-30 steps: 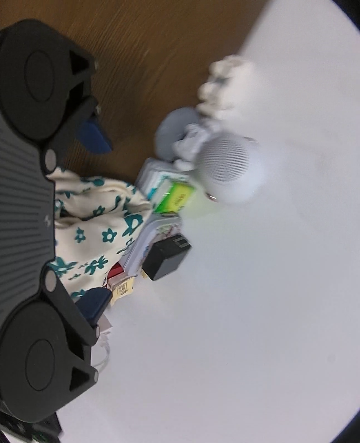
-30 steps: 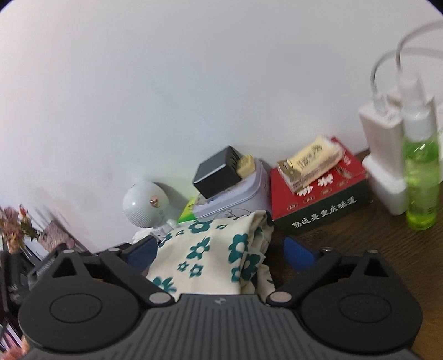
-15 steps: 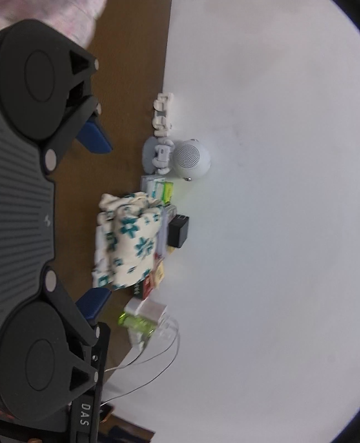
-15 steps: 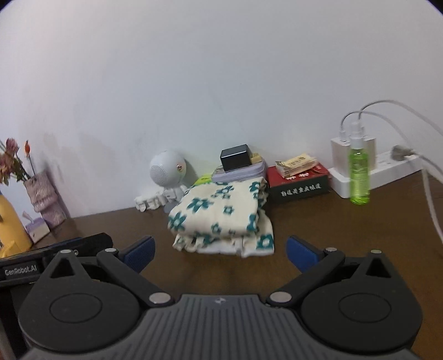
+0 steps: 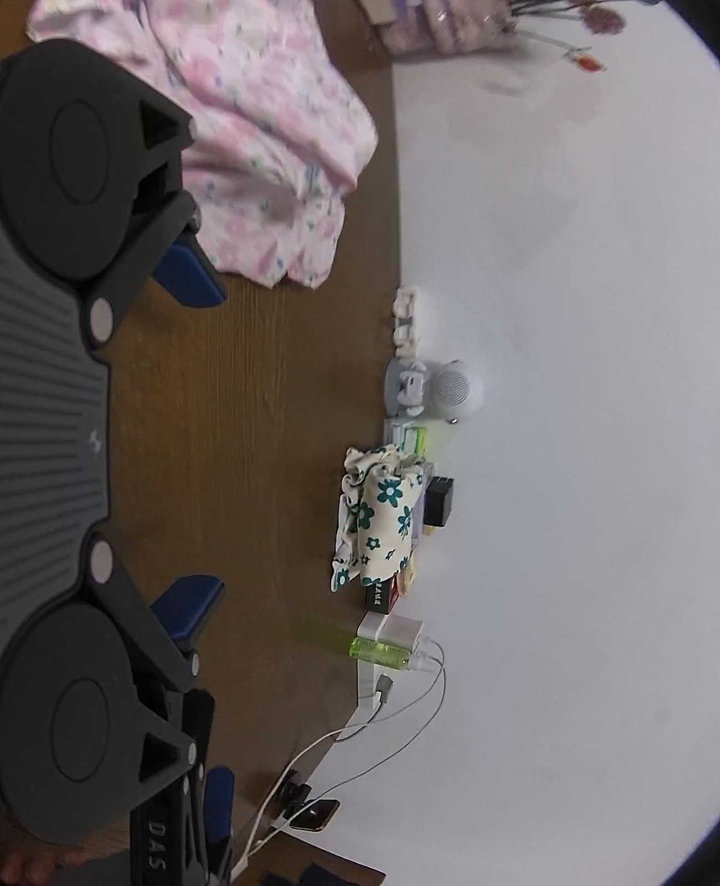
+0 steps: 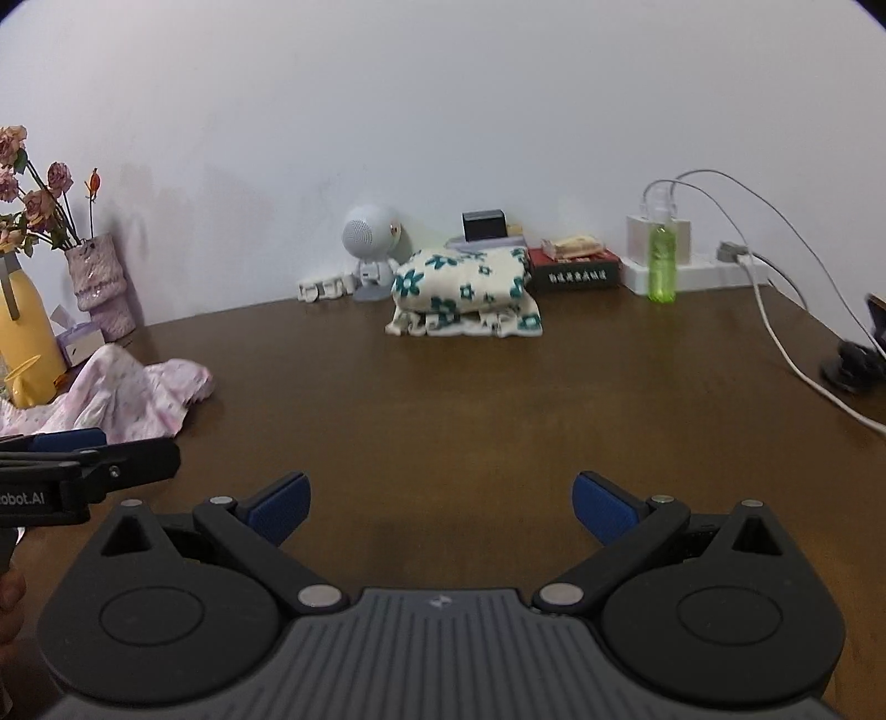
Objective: Fold clothes
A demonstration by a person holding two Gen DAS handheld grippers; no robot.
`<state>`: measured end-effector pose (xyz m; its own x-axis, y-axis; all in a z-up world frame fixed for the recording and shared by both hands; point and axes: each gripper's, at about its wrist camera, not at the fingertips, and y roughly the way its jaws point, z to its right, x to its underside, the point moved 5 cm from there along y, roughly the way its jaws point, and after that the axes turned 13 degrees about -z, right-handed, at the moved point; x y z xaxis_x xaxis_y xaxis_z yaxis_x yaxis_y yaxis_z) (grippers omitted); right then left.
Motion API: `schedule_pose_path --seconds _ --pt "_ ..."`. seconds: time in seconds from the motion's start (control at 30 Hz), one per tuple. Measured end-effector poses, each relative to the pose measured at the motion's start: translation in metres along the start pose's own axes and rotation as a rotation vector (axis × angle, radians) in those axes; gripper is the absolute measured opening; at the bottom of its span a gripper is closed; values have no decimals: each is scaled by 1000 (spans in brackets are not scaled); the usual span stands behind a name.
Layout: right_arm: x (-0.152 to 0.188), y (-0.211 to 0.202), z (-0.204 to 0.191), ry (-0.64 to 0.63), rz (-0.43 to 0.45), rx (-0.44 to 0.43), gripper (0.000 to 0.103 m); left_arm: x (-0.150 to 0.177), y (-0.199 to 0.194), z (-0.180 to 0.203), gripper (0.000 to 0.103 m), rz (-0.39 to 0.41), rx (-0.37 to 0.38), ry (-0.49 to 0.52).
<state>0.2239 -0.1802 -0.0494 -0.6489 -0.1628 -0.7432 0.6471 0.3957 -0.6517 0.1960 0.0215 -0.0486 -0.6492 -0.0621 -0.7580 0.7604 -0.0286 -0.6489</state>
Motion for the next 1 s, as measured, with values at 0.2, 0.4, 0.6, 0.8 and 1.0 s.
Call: schedule_pose_path --seconds 0.2,0.4,0.6,0.8,1.0 --pt "17 -30 -12 32 61 46 103 16 -25 5 103 30 -15 17" --pt "24 -39 -21 22 64 37 103 30 -27 9 103 -4 -22 32" --pt "28 -34 -24 7 29 43 103 31 -20 -1 103 -42 -7 -22" --pt "30 -30 -24 18 4 48 103 32 -17 -6 103 -57 -16 -42" --pt "33 -26 -28 -1 -12 55 103 32 -20 -6 103 -43 -22 -37"
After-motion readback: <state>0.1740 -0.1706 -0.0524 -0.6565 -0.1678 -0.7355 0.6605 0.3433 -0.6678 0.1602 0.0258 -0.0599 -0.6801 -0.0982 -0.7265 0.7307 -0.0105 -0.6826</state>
